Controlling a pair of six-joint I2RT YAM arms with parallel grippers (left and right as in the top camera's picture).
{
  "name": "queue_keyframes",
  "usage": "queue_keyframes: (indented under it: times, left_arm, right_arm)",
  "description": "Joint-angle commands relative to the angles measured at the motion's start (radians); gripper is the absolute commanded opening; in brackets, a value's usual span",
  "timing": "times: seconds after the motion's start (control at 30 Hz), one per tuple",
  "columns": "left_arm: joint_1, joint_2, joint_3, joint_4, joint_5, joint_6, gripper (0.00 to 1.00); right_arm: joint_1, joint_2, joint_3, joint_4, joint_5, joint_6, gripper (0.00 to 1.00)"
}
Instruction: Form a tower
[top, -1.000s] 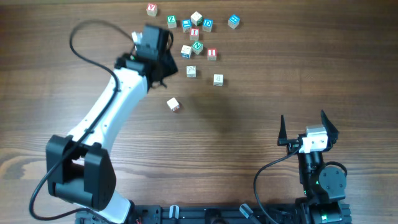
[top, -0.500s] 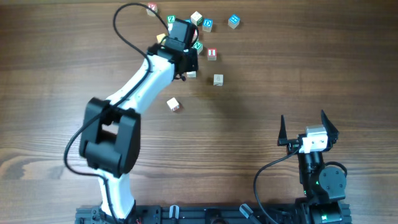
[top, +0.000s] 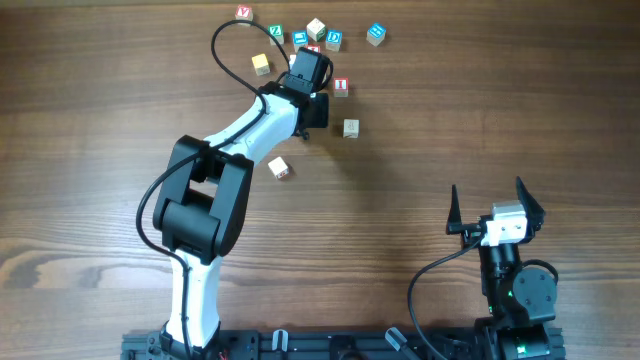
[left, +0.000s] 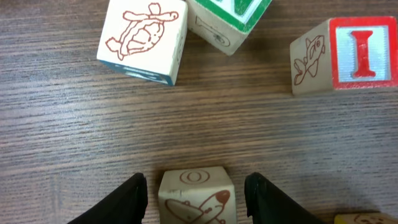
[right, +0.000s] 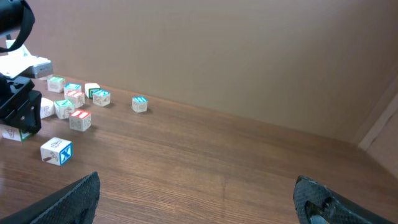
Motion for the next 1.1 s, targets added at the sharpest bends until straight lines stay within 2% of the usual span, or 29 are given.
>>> queue_keyframes:
  times: [0.0,0.1,0.17,0.2,0.23,0.33,0.43,0.5,0.6,0.7,0.8,1.07]
  left_arm:
    - [-0.004,0.008,0.008,0.023,0.005,0.006,0.50]
    - [-0.004,0.008,0.008,0.025,0.005,0.006,0.36]
    - [-0.004,-0.005,0.008,0.023,0.005,0.006,0.32]
    - [-0.004,-0.018,0.008,0.020,0.005,0.006,0.24]
    - [-0.004,-0.036,0.008,0.012,0.005,0.006,0.23]
    - [-0.004,-0.099,0.008,-0.055,0.005,0.006,0.23]
    - [-0.005,-0.161,0.008,-0.204,0.010,0.006,0.22]
    - [-0.008,-0.169,0.008,-0.307,0.013,0.006,0.22]
    - [-0.011,-0.166,0.008,-0.381,0.048,0.006,0.21]
    - [-0.027,-0.166,0.006,-0.393,0.069,0.005,0.21]
    - [-0.040,-0.166,-0.008,-0.405,0.069,-0.052,0.21]
    - [-0.046,-0.154,-0.080,-0.333,0.058,-0.051,0.25]
  right_arm:
    - [0.003,-0.004,-0.001,0.002,-0.016,-0.006,1.00]
    - [0.003,-0.004,-0.001,0.002,-0.016,-0.006,1.00]
    - [0.003,-0.004,-0.001,0.002,-0.016,-0.006,1.00]
    - [0.003,-0.004,-0.001,0.002,-0.016,-0.006,0.99]
    - [0.003,-0.004,-0.001,0.002,-0.016,-0.005,1.00]
    - [0.003,-0.004,-0.001,0.002,-0.016,-0.005,1.00]
    - [0.003,-0.004,-0.001,0.002,-0.016,-0.006,1.00]
    - [0.003,-0.004,-0.001,0.002,-0.016,-0.006,1.00]
    - [0.003,-0.004,-0.001,0.002,-0.016,-0.006,1.00]
    - [0.003,-0.004,-0.001,0.002,-0.016,-0.006,1.00]
    - [0.003,-0.004,-0.001,0.002,-0.016,-0.006,1.00]
    - [0.003,-0.004,-0.001,0.002,-0.016,-0.005,1.00]
